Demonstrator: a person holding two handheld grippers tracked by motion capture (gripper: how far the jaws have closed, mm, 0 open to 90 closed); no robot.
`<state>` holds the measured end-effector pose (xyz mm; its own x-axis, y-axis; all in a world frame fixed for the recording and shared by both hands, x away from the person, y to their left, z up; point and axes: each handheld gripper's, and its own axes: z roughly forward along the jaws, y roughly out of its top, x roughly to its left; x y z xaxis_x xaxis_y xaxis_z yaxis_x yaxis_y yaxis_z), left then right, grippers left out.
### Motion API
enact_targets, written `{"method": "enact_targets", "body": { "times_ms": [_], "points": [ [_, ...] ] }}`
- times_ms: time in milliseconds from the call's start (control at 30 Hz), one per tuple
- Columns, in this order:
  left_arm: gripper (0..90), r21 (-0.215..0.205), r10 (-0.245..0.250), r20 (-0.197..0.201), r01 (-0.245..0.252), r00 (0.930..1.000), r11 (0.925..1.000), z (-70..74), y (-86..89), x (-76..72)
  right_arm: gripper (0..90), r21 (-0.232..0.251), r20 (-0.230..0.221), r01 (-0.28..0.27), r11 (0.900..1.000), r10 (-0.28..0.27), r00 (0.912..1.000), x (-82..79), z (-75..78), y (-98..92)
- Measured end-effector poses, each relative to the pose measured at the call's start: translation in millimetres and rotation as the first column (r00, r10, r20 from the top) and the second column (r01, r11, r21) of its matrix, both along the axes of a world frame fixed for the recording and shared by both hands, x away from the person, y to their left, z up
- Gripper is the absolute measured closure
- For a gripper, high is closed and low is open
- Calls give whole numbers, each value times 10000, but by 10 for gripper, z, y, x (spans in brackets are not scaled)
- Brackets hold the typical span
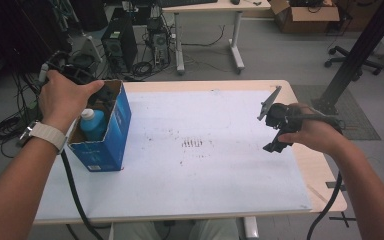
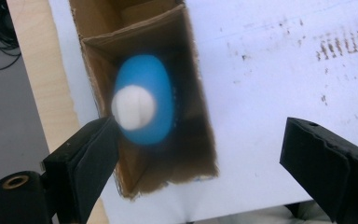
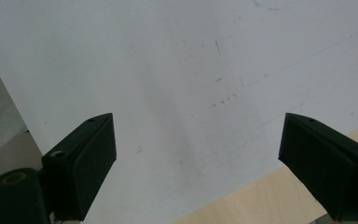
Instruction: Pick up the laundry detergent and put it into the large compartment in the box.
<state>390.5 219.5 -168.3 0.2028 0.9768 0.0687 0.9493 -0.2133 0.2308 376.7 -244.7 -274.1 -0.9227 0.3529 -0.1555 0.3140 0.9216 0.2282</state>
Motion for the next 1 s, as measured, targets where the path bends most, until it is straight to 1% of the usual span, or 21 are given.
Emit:
{"method": "enact_targets", "body": {
  "times_ms": [100,300,467,600,733,867,933,1000],
  "points": [
    [121,-56,-102,83,102,9999,9999,63,-44,-43,109,6,36,-13,10000,13,10000,-12,11,-3],
    [116,-113,-538,200,540,9984,9985,204,-153,-159,109,29,100,10,10000,-10,9999,-42,33,-8],
    [116,-114,-950,220,953,9952,9954,296,-252,-255,110,35,149,6,10000,-6,9999,-56,50,-5],
    [112,-119,-1228,229,1231,9922,9923,334,-331,-322,109,33,141,12,10000,-12,9999,-64,55,1],
    [98,-98,-1599,224,1601,9869,9870,356,-433,-390,110,25,160,14,10000,-14,9999,-67,57,3],
    [78,-108,-1934,151,1935,9810,9810,358,-518,-429,109,34,163,-12,10000,11,9999,-70,58,10],
    [77,-101,-2131,86,2132,9770,9770,356,-560,-447,109,54,172,-7,10000,6,9999,-72,60,10],
    [76,-145,-2239,105,2240,9746,9745,352,-596,-465,110,20,167,-18,10000,18,9999,-72,62,10]
  ]
}}
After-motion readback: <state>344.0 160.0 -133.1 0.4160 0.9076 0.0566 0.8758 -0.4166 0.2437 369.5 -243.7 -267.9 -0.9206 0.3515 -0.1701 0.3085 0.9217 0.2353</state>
